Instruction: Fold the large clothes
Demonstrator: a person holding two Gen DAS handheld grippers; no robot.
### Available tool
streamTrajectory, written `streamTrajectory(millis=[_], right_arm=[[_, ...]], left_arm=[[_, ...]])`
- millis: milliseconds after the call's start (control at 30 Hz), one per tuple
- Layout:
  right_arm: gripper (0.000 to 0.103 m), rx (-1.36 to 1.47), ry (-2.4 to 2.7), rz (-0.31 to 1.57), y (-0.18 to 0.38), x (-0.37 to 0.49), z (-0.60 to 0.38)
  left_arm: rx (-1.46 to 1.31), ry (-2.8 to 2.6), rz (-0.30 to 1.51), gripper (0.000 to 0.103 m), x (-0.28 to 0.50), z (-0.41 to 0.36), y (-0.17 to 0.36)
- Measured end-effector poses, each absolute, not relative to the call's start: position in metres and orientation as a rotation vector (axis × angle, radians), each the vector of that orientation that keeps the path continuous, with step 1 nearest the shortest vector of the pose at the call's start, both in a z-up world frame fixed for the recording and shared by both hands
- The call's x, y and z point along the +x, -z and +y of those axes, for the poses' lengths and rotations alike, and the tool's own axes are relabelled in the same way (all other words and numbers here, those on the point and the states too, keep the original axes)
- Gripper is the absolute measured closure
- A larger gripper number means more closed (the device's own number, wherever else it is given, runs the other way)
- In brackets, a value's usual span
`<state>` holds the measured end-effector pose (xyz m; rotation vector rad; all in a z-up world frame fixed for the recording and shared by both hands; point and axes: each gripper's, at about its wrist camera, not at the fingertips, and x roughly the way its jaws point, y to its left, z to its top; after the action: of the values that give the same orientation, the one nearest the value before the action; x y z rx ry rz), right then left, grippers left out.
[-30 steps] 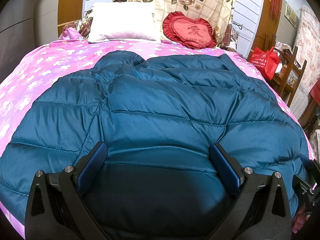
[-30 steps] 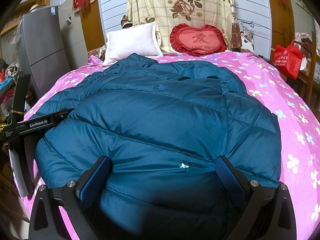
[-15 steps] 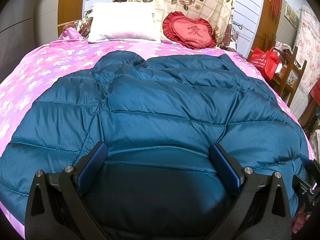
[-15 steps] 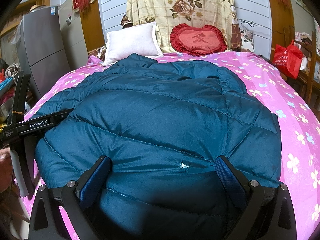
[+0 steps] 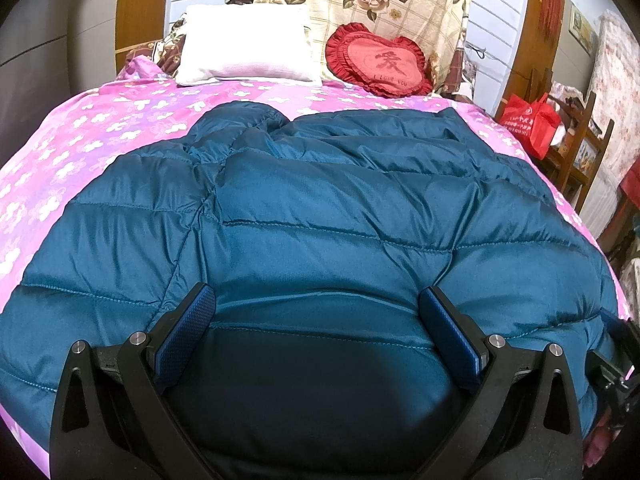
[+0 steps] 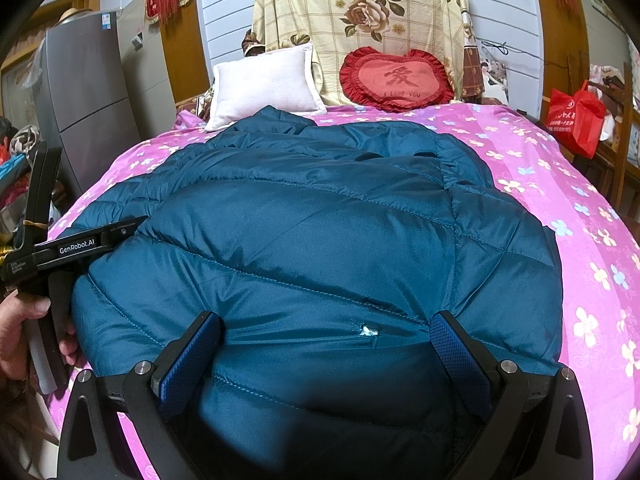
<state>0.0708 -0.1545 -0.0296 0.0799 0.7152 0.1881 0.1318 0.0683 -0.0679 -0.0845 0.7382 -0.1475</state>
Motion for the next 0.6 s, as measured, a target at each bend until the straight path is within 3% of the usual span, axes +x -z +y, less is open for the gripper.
streamTrajectory(millis=[300,500,600], right_arm=[[0.000,0.058,-0.172,0.750,0.023,0.074,-0.153],[0.003,0.139,0.051,0.521,-0.021,0.058,-0.191],[0.003,0.161,0.073,0.506,-0.029,0.073,-0.193]], left_arm=[[-0.092,0.192,0.732,0.000,0.127,0.069,0.066],[-0.085,0.177,0.733,0.000,0.126,0.066,0.065],[-0.076,0.170,0.738,0.000,0.126,0.063,0.066]])
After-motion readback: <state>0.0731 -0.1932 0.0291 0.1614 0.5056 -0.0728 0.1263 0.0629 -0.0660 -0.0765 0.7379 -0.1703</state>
